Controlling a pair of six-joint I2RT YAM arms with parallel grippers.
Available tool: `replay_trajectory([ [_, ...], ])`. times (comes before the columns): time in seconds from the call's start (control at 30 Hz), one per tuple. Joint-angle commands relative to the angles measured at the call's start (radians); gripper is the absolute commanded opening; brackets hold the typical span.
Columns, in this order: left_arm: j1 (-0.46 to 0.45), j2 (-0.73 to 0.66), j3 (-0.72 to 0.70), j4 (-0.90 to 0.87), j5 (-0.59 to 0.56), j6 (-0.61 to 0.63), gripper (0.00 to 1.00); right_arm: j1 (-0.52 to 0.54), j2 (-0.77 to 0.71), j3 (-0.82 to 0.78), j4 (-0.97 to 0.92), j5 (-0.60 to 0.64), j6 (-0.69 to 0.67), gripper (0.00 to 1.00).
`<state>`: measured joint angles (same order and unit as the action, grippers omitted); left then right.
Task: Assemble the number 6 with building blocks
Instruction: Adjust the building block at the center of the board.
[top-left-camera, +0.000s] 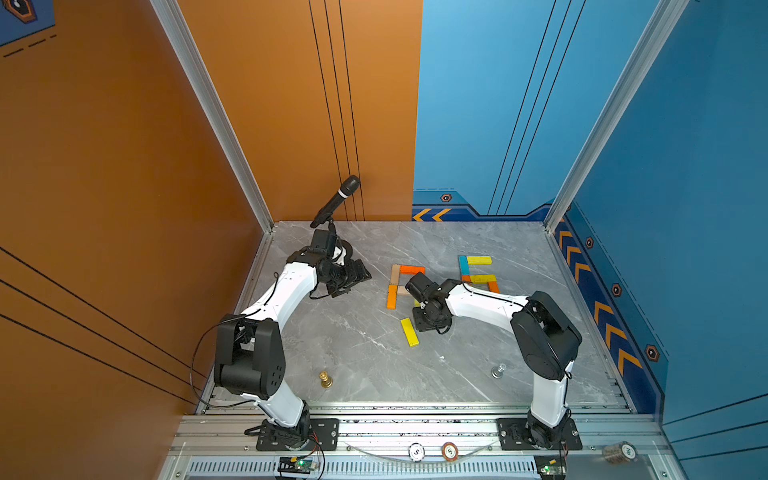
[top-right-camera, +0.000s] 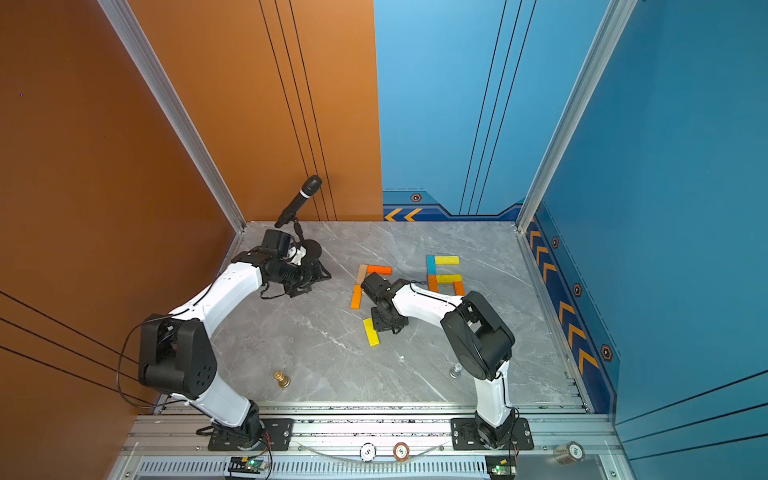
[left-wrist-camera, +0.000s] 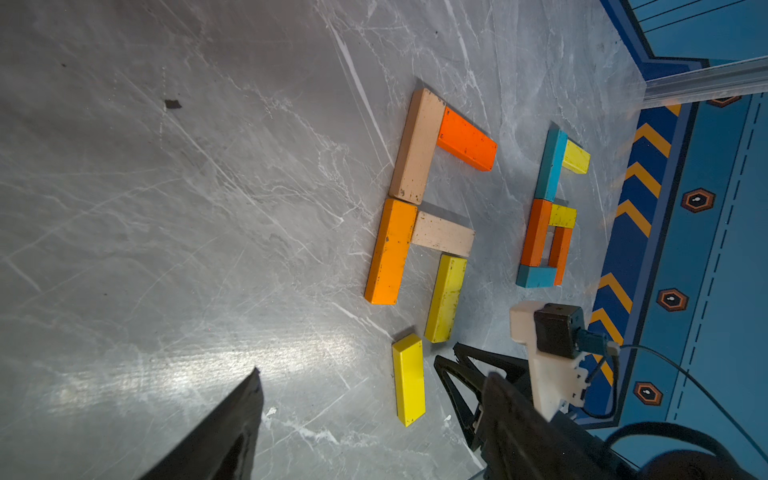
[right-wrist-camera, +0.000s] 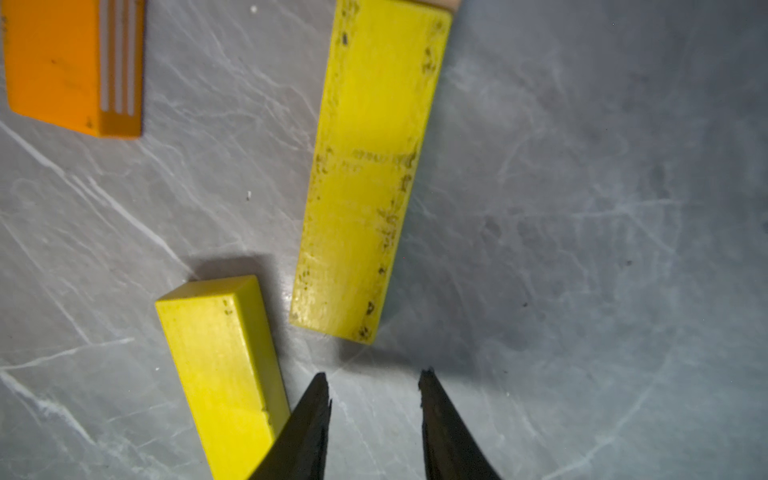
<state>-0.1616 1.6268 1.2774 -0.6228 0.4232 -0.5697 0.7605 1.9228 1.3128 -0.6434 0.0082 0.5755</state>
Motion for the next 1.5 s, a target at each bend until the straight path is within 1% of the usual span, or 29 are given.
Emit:
replay_trajectory([
  [0.0,0.010,-0.011,-0.011,-0.002,0.009,0.004,0.83,0.006,0.021,0.029,-0.019,0.011,-0.012,0.37],
  [0.2,0.010,-0.012,-0.012,-0.002,0.009,0.005,0.83,0.012,0.020,0.046,-0.033,0.027,-0.021,0.37],
  [0.43,0.010,-0.012,-0.013,-0.002,0.007,0.006,0.83,0.039,-0.060,0.044,-0.085,0.083,-0.062,0.38],
  [0.53,0.011,-0.013,-0.013,-0.002,0.006,0.006,0.83,0.062,-0.100,0.034,-0.084,0.076,-0.088,0.39],
  [0.67,0.010,-0.015,-0.013,-0.002,0.005,0.007,0.83,0.090,-0.109,0.042,-0.079,0.040,-0.112,0.42],
  [0.77,0.011,-0.017,-0.012,-0.002,-0.001,0.008,0.83,0.102,-0.081,0.057,-0.083,0.002,-0.127,0.42],
  [1.07,0.027,-0.034,-0.014,-0.003,-0.017,0.011,0.84,0.132,0.014,0.119,-0.117,-0.026,-0.185,0.43],
  [1.33,0.045,-0.037,-0.015,-0.003,-0.020,0.011,0.84,0.133,0.062,0.144,-0.165,0.005,-0.223,0.43],
  [1.47,0.051,-0.036,-0.015,-0.003,-0.019,0.011,0.84,0.133,0.085,0.148,-0.166,0.000,-0.235,0.43],
])
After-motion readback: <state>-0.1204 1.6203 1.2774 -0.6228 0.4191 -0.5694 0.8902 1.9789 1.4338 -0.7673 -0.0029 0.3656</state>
